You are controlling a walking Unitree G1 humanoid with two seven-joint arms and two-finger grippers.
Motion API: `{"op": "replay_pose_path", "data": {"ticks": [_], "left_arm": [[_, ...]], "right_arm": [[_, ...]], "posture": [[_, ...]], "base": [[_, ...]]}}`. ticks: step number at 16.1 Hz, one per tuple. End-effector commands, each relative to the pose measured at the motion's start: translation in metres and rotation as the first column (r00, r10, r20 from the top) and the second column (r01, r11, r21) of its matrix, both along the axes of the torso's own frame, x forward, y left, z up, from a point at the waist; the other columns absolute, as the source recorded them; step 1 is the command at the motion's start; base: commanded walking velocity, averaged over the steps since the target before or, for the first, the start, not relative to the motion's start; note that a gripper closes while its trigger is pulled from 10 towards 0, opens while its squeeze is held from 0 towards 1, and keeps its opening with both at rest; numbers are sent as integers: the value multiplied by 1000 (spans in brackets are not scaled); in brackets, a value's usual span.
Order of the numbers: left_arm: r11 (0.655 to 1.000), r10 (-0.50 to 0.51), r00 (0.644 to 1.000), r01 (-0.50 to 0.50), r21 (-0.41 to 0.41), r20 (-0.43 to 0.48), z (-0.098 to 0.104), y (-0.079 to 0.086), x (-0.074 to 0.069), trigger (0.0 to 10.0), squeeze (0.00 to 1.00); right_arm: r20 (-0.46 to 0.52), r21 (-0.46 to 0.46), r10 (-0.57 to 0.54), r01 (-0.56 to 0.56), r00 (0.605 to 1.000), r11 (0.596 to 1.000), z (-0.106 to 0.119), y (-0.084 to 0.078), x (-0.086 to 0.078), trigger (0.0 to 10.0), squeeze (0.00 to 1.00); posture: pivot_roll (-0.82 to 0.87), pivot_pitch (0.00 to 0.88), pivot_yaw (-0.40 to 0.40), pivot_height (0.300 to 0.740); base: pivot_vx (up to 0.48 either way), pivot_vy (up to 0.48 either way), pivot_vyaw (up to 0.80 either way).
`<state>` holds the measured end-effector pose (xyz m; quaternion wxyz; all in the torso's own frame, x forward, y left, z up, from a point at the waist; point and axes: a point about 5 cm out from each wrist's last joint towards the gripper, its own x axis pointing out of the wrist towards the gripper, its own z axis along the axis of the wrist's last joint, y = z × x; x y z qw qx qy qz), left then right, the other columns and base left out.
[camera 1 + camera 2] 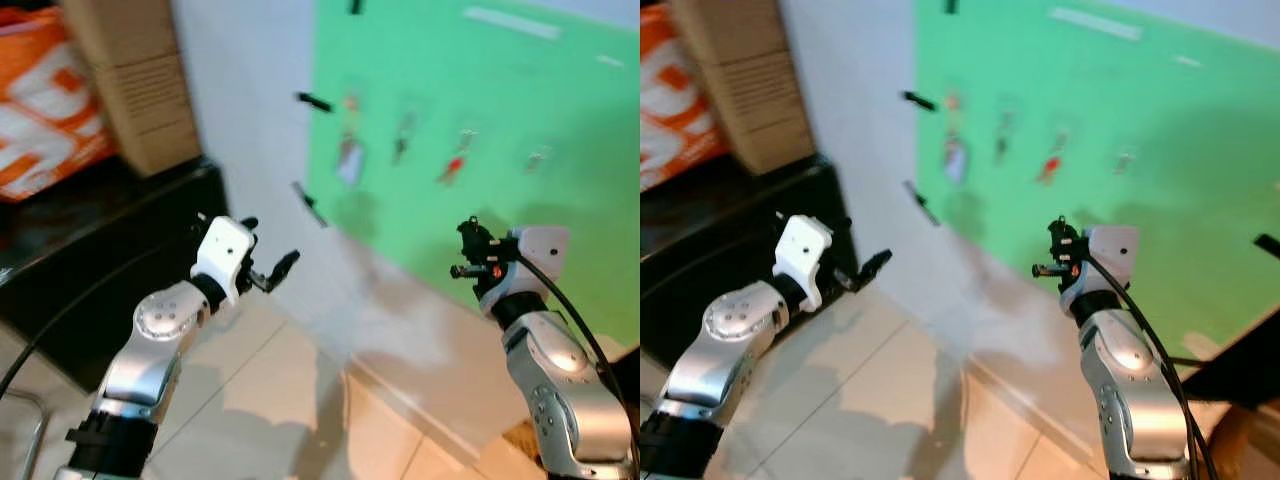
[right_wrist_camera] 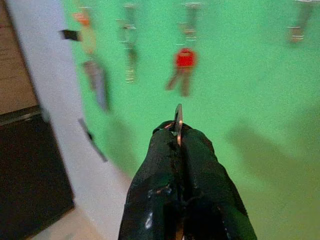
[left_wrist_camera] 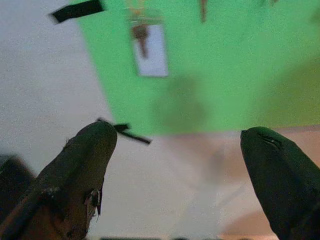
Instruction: Hang keys on a hook
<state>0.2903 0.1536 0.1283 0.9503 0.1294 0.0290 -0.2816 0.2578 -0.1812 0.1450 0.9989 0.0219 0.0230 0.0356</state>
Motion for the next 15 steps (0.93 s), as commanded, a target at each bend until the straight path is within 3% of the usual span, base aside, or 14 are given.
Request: {"op": "replay_pose_path", "data": {"ticks": [1,7,12,15], "left_arm": [[1000,-30,1000,30,-2,6,2,-6,0,10000,545],[997,-81,997,81,10,-7,2,-7,-4,10000,537],[981,-192,981,193,24,-37,4,-7,-9,10000,518],[968,-250,967,251,17,-56,7,-6,-11,10000,525]], "right_arm": [[4,-27,-18,18,1000,999,1,-7,-2,10000,0],[10,-17,28,-28,1000,999,2,-2,-4,10000,0],[60,32,213,-215,975,976,9,22,-11,10000,0],[88,55,262,-268,961,962,16,30,-11,10000,0]], "posture": [[-152,0,-2,740],[-151,0,-4,740],[-152,0,-3,740],[-149,0,-4,740]], "base": [[326,0,0],[329,0,-633],[51,0,0],[0,0,0]]}}
